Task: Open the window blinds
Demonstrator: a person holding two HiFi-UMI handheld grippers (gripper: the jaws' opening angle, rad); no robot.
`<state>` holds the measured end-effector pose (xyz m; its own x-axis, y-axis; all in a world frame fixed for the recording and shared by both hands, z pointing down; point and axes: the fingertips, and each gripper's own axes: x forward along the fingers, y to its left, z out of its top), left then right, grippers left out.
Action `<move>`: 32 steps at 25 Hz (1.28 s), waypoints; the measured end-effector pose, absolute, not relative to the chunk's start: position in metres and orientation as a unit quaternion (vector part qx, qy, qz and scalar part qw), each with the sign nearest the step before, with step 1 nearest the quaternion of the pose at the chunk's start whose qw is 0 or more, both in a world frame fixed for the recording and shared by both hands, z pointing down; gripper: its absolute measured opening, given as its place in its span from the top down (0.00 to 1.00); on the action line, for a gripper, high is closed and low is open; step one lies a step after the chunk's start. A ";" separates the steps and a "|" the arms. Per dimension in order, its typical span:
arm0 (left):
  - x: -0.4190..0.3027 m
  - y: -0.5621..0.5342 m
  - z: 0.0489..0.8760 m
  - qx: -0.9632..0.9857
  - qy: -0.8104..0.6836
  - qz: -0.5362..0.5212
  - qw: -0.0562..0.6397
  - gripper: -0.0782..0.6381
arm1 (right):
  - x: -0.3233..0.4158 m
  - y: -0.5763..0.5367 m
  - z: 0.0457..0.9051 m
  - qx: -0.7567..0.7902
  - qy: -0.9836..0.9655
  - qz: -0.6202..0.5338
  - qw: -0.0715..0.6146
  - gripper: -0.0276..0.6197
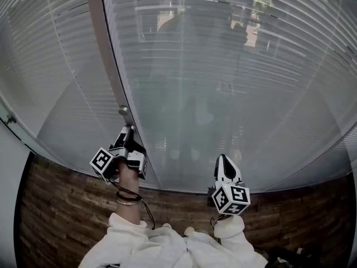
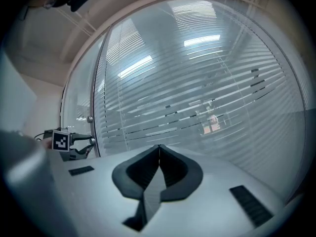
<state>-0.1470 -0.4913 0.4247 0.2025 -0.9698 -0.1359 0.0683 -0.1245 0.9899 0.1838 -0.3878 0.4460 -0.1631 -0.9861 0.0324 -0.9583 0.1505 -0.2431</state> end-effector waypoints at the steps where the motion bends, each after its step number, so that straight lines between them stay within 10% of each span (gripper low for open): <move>1: -0.147 -0.491 0.426 0.549 -0.378 -0.509 0.545 0.72 | 0.184 -0.387 0.446 -0.643 0.756 -0.104 0.067 0.94; 6: -0.145 -0.489 0.423 0.658 -0.430 -0.417 0.457 0.72 | 0.183 -0.385 0.444 -0.639 0.760 -0.102 0.062 0.94; 12: -0.163 -0.467 0.402 0.747 -0.662 0.062 -0.020 0.69 | 0.178 -0.386 0.443 -0.635 0.762 -0.104 0.068 0.94; 17: -0.132 -0.471 0.428 0.628 -0.575 0.385 -0.355 0.64 | 0.161 -0.383 0.443 -0.625 0.770 -0.105 0.075 0.94; 32: -0.122 -0.487 0.425 0.580 -0.532 0.450 -0.422 0.72 | 0.159 -0.379 0.440 -0.637 0.758 -0.106 0.091 0.94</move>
<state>-0.1223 -0.4871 0.4248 0.0301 -0.9969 0.0730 -0.2367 -0.0781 -0.9684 0.1587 -0.3792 0.4399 -0.1723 -0.9850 -0.0026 -0.9463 0.1663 -0.2771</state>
